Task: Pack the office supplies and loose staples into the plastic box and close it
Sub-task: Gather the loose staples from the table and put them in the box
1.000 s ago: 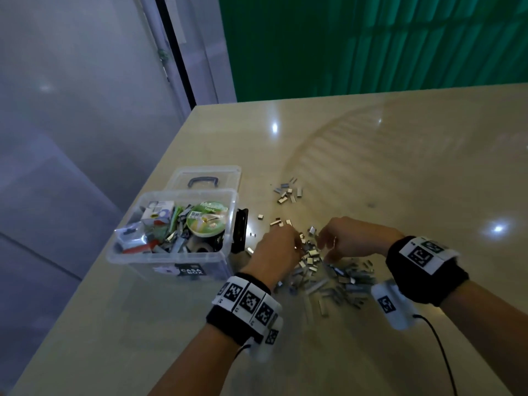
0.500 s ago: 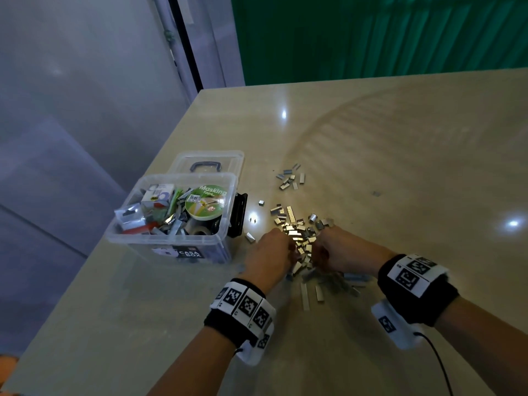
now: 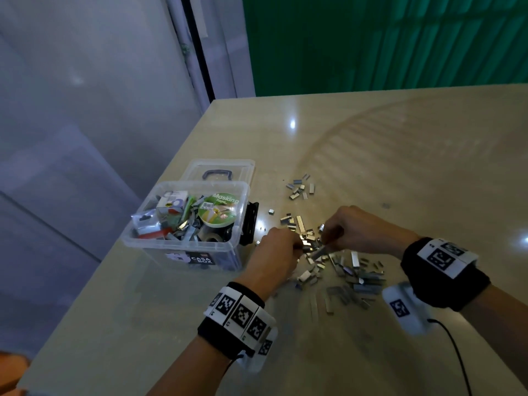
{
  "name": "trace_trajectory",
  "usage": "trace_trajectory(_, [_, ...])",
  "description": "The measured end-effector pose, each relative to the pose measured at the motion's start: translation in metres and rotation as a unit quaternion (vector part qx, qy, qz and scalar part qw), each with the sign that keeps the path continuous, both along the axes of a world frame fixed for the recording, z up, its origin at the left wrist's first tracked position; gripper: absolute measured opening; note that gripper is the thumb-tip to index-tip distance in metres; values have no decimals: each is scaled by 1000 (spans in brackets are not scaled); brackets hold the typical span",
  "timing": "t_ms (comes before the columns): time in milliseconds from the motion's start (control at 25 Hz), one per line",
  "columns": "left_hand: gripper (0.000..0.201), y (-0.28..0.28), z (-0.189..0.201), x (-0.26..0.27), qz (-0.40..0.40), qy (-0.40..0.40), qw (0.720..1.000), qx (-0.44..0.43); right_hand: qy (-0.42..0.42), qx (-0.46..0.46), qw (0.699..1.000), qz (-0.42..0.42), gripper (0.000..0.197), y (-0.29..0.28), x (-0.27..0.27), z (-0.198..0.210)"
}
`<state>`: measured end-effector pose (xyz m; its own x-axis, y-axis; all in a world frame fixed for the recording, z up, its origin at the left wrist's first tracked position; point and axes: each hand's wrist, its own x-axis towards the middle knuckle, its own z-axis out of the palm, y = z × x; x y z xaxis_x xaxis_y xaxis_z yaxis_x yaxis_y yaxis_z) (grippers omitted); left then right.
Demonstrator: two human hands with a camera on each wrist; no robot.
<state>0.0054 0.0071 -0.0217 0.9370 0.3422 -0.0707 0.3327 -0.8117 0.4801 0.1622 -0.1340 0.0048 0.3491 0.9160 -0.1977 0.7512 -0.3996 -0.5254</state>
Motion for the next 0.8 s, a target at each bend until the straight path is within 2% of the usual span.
trace_trajectory(120, [15, 11, 44, -17, 21, -114, 993, -4, -8, 50, 998, 29, 11, 24, 3, 38])
trace_trajectory(200, [12, 29, 71, -34, 68, -193, 979, -23, -3, 91, 995, 44, 14, 48, -3, 60])
trace_trajectory(280, [9, 54, 87, -53, 125, -235, 963, -42, 22, 125, 990, 54, 15, 74, -14, 78])
trace_trajectory(400, [8, 107, 89, -86, 177, -237, 955, -1, 54, 174, 981, 74, 11, 119, -39, 94])
trace_trajectory(520, [5, 148, 77, -115, 204, -227, 952, 7, 75, 194, 975, 81, 6, 165, -63, 93])
trace_trajectory(800, [13, 193, 55, -134, 201, -225, 953, 36, 44, 95, 984, 145, 16, 233, -109, 66])
